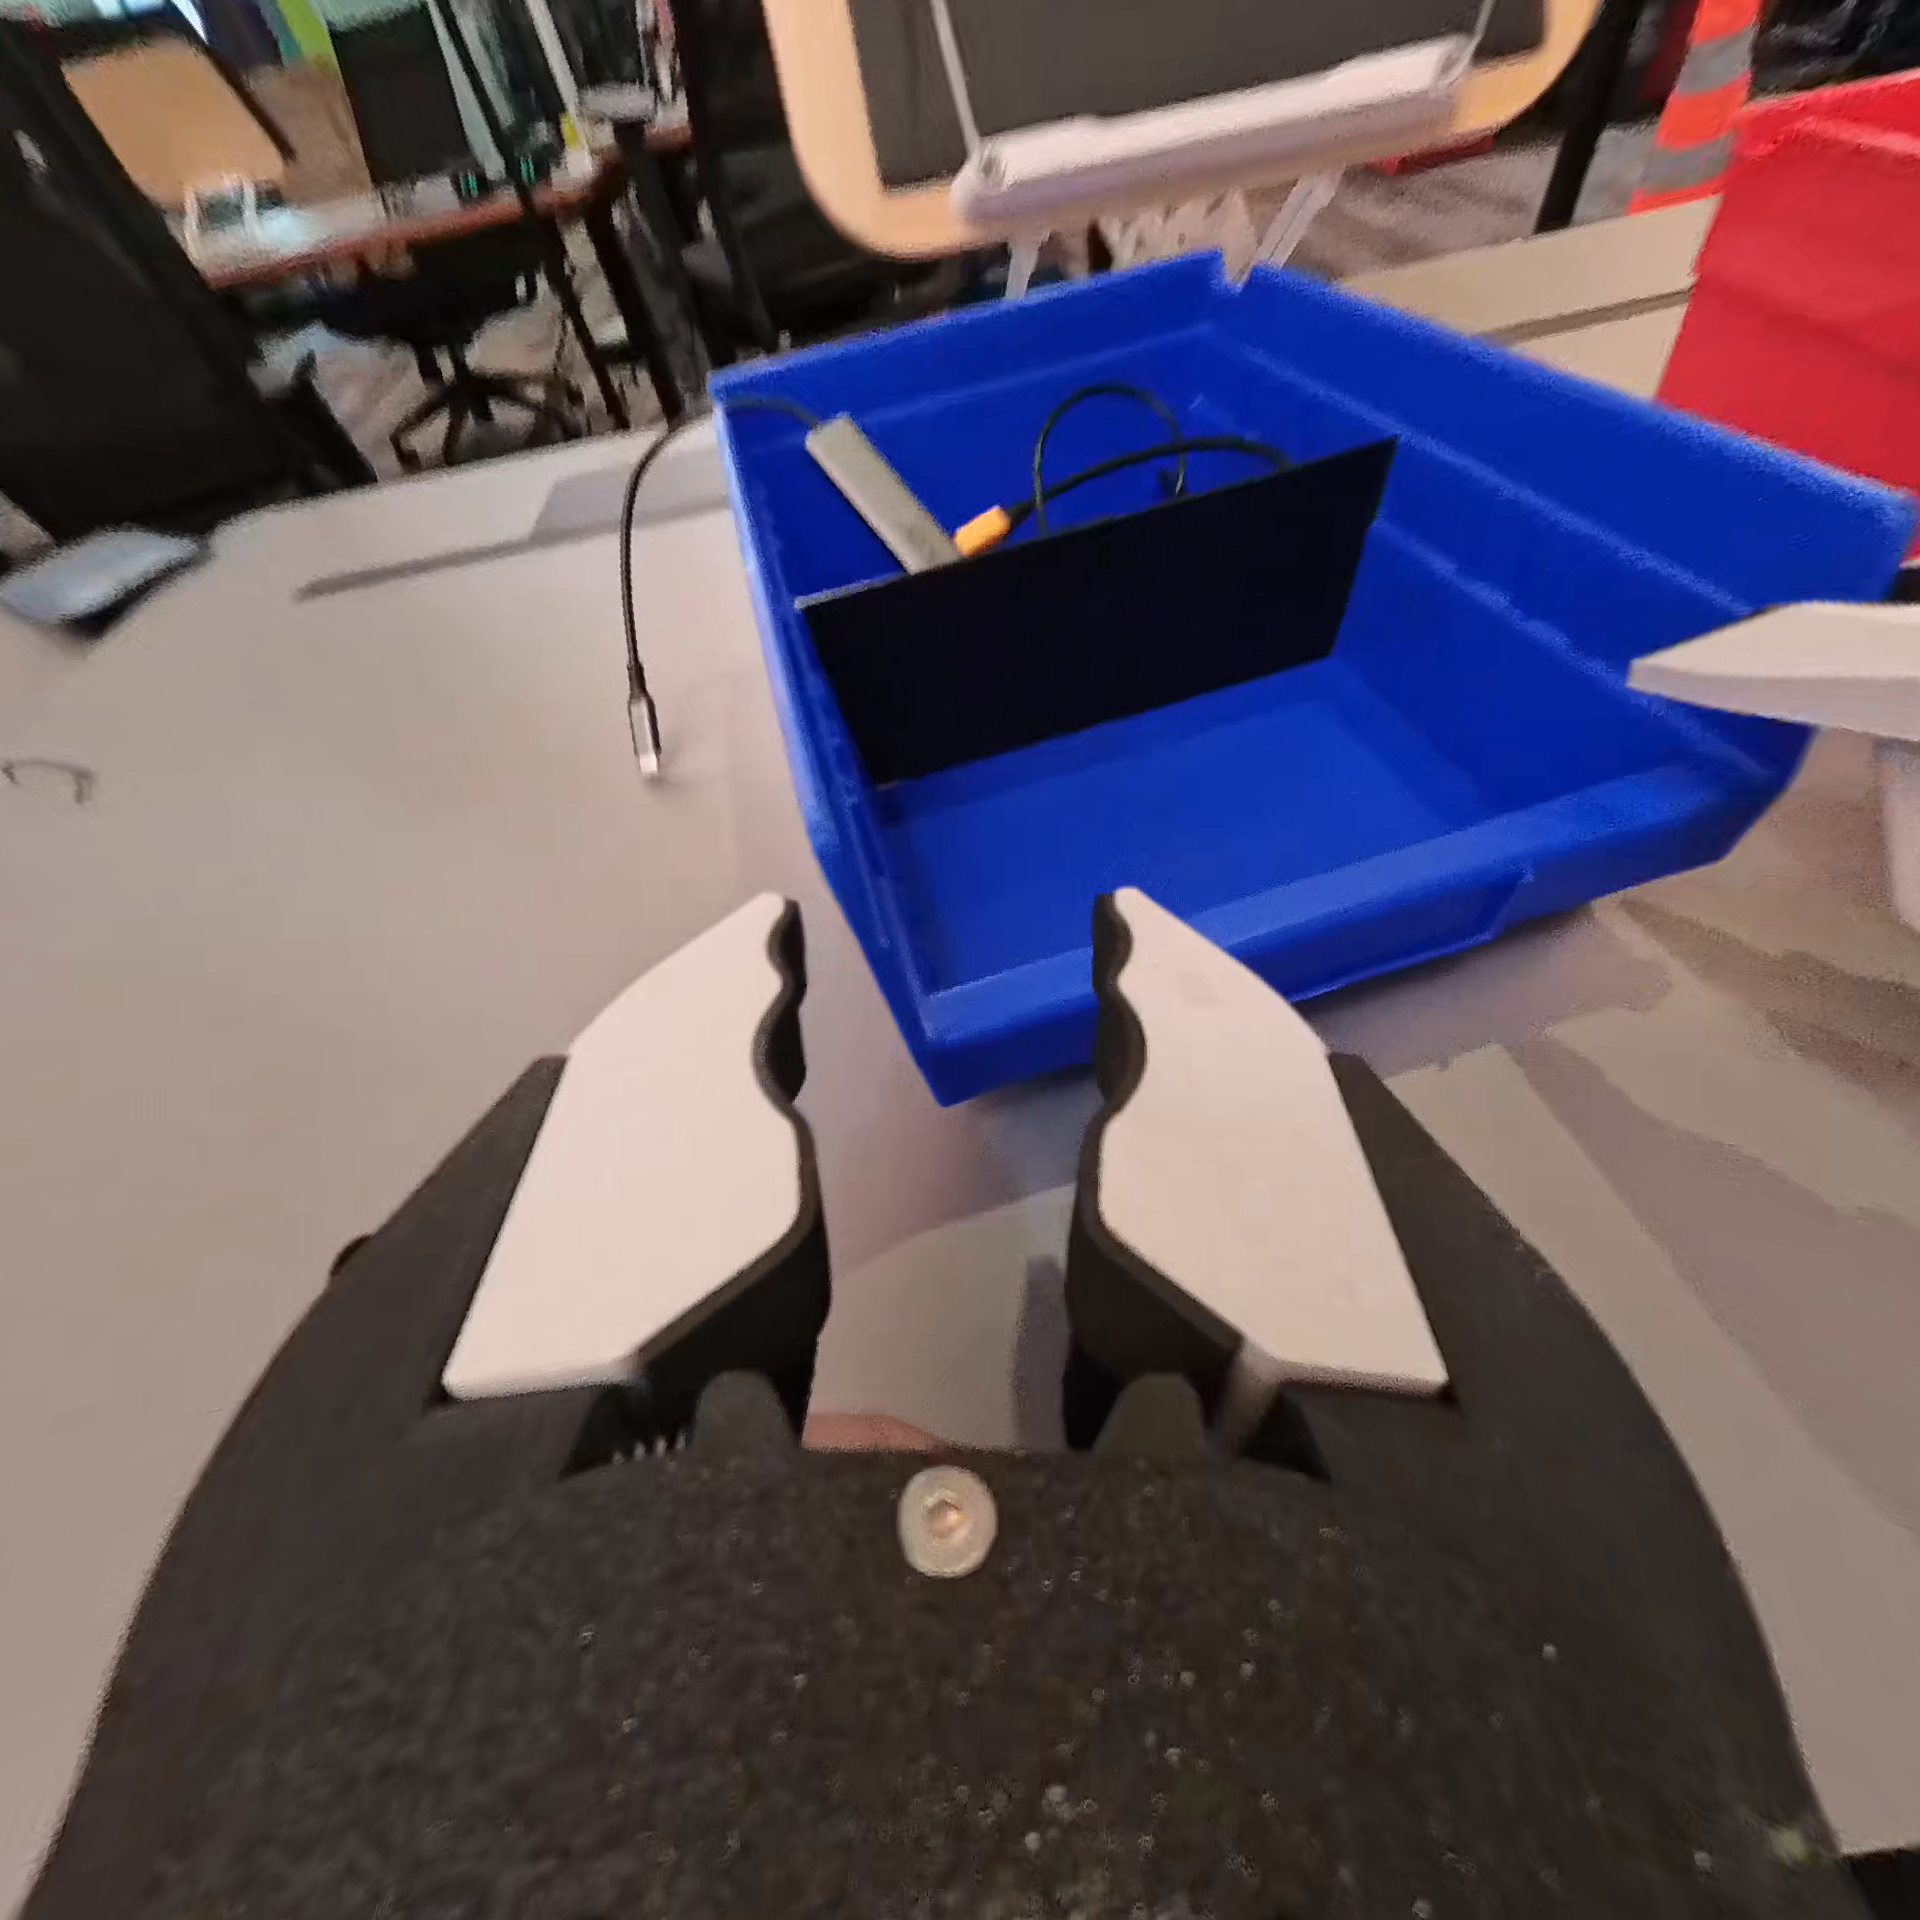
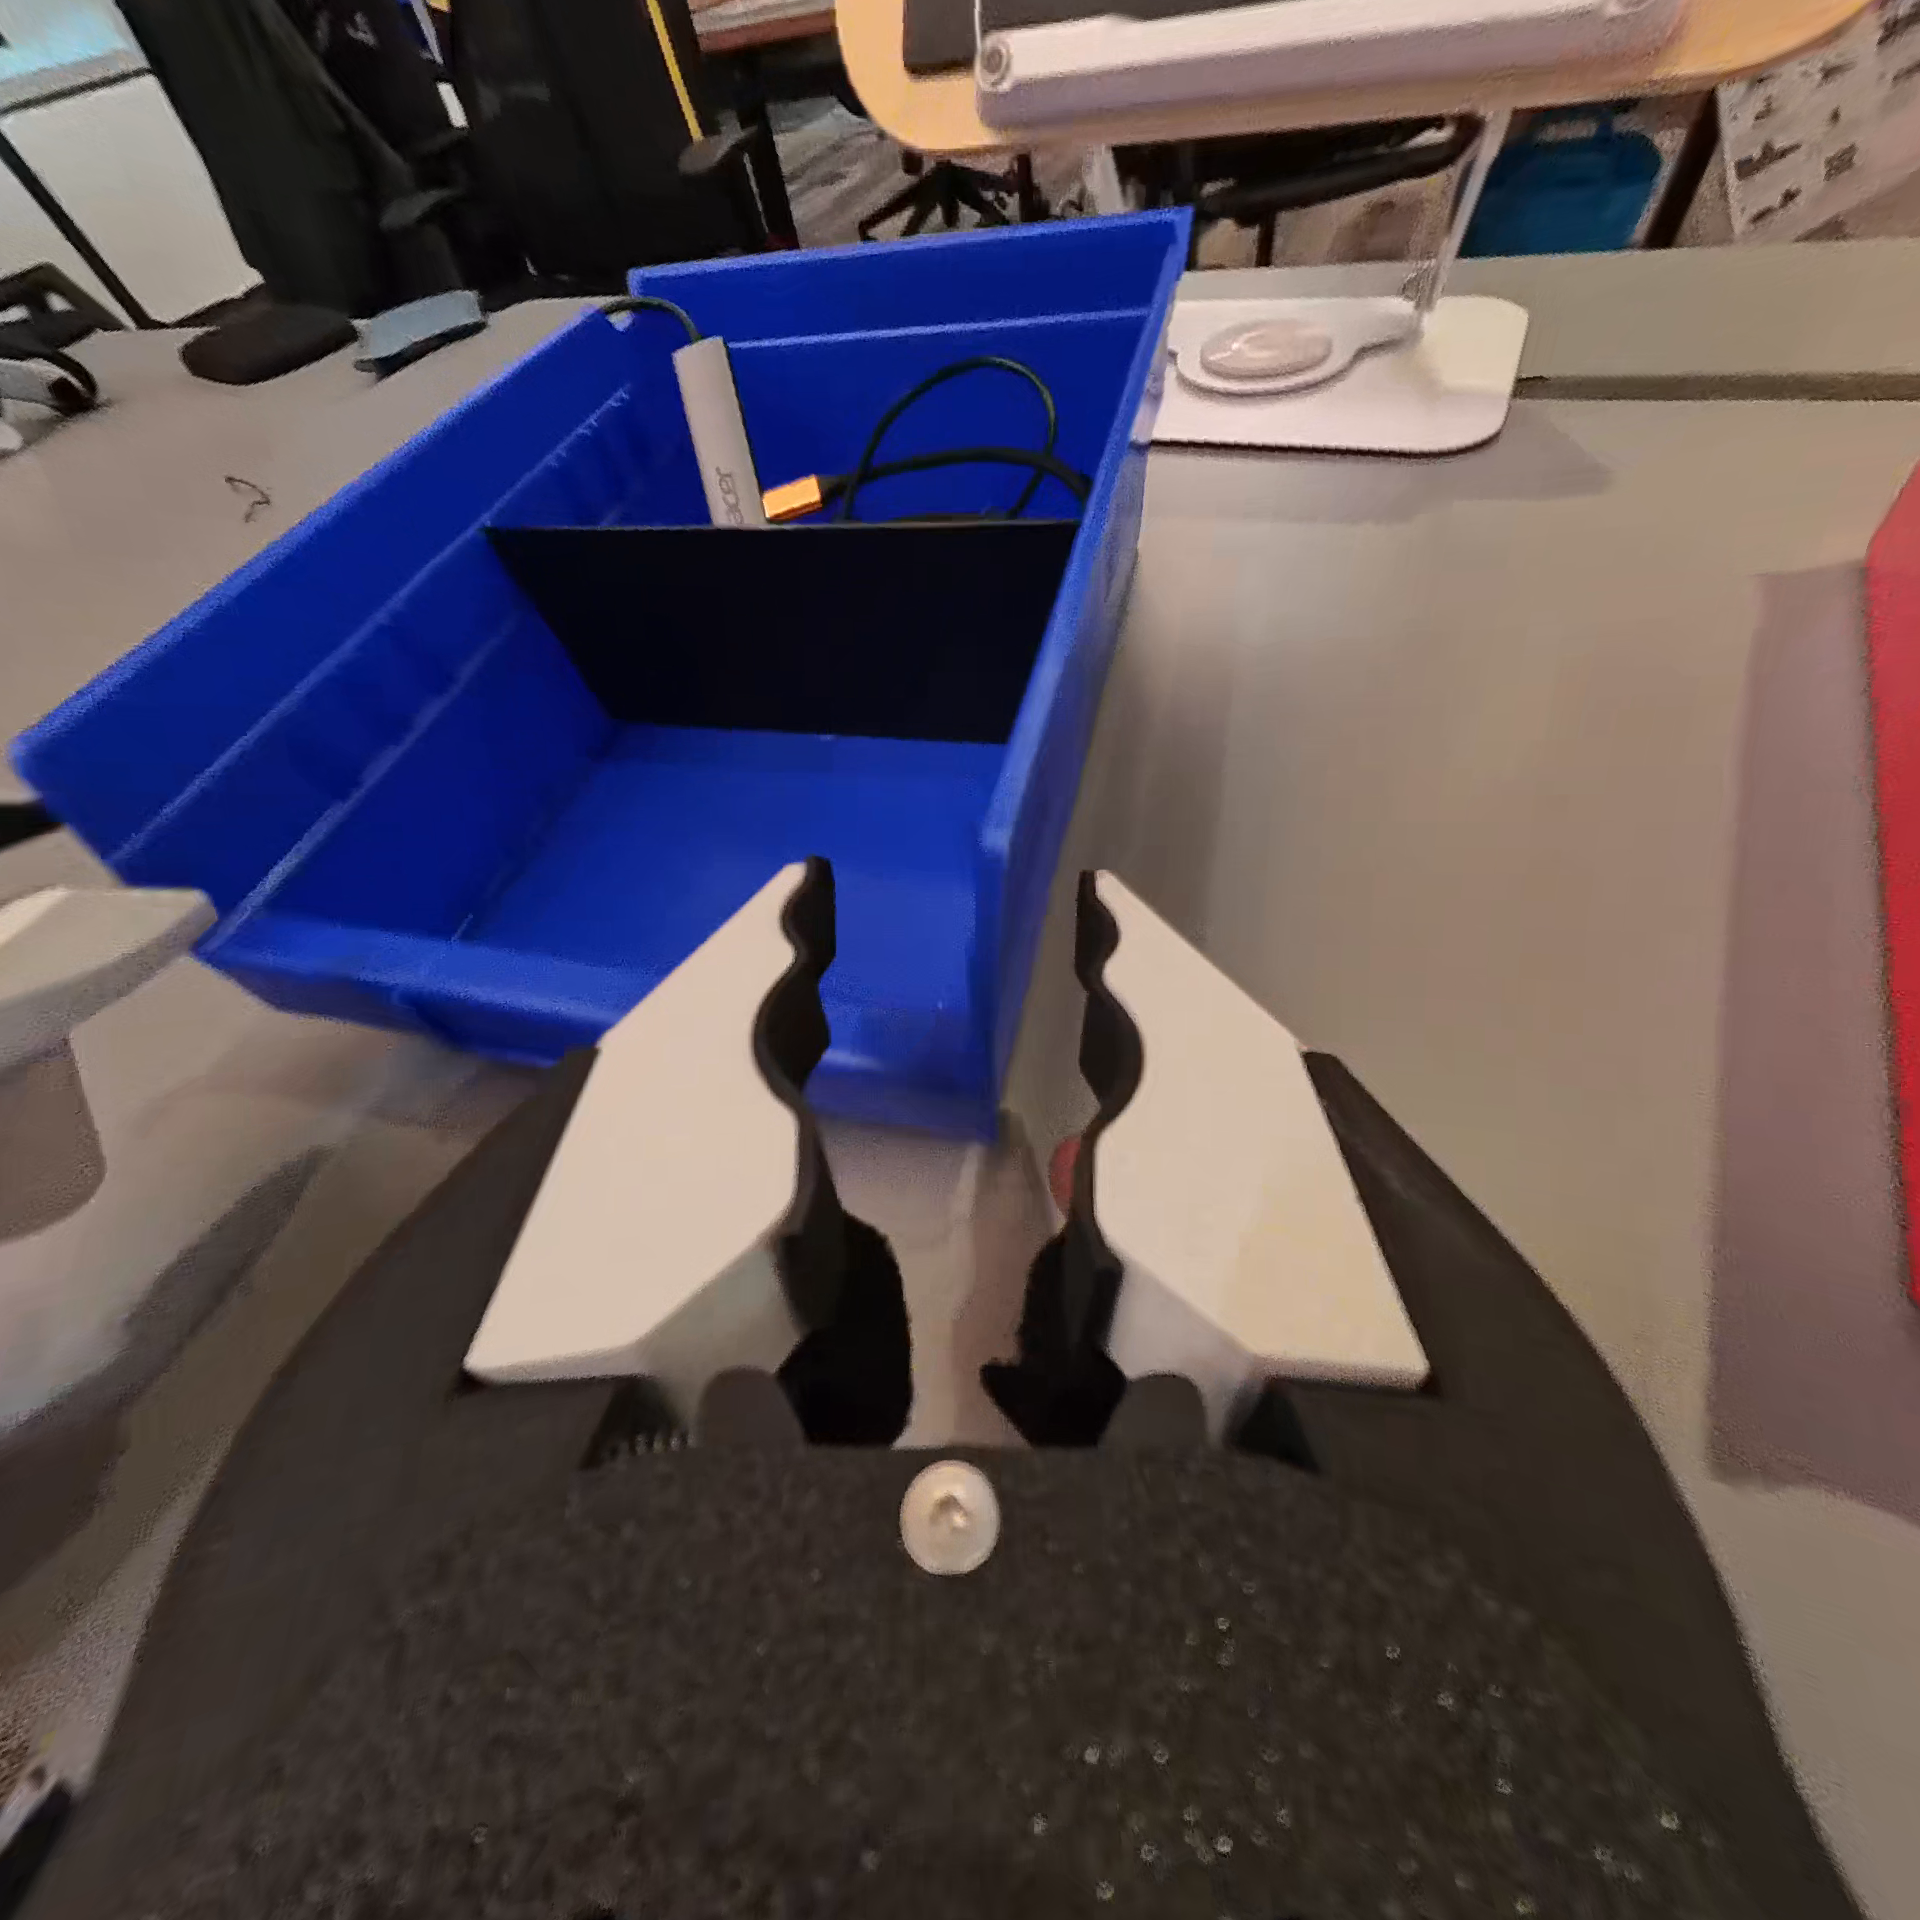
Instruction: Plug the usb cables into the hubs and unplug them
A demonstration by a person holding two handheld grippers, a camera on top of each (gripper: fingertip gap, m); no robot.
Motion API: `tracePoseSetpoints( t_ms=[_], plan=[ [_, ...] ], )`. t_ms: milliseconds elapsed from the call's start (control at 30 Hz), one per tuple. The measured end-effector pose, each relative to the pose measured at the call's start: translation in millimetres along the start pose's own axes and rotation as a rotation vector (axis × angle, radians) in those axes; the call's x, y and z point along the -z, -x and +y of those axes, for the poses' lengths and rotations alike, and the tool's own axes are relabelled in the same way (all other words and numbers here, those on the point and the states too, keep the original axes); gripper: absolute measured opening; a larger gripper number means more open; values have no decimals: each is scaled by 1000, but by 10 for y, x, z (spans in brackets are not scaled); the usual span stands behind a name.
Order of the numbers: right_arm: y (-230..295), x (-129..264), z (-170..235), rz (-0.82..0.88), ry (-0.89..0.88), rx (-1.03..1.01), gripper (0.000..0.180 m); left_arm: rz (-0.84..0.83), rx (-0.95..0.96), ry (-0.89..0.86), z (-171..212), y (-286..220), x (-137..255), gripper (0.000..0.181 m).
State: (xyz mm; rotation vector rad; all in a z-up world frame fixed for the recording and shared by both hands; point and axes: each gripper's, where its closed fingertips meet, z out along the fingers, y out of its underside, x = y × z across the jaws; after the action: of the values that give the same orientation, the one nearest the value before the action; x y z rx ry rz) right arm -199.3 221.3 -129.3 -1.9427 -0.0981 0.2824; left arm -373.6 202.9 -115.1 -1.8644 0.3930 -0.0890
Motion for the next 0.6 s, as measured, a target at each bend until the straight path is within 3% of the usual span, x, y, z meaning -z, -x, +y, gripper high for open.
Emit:
tracePoseSetpoints(
  t_ms=[133, 233, 400, 600],
  plan=[
    [-103, -268, -36, 117, 38, 37, 18, -31, 71, 30, 8, 201, -270, 43],
    [-173, -333, -78, 188, 30, 55, 3, -12, 63, 33, 23, 232, -508, 6],
    [52, -427, -114, 224, 11, 67, 2, -18, 60, 37, -59, 500, -580, 4],
    [927, -707, -383, 181, -75, 91, 3, -86, 92, -42, -172, 1404, -397, 3]
  ],
)
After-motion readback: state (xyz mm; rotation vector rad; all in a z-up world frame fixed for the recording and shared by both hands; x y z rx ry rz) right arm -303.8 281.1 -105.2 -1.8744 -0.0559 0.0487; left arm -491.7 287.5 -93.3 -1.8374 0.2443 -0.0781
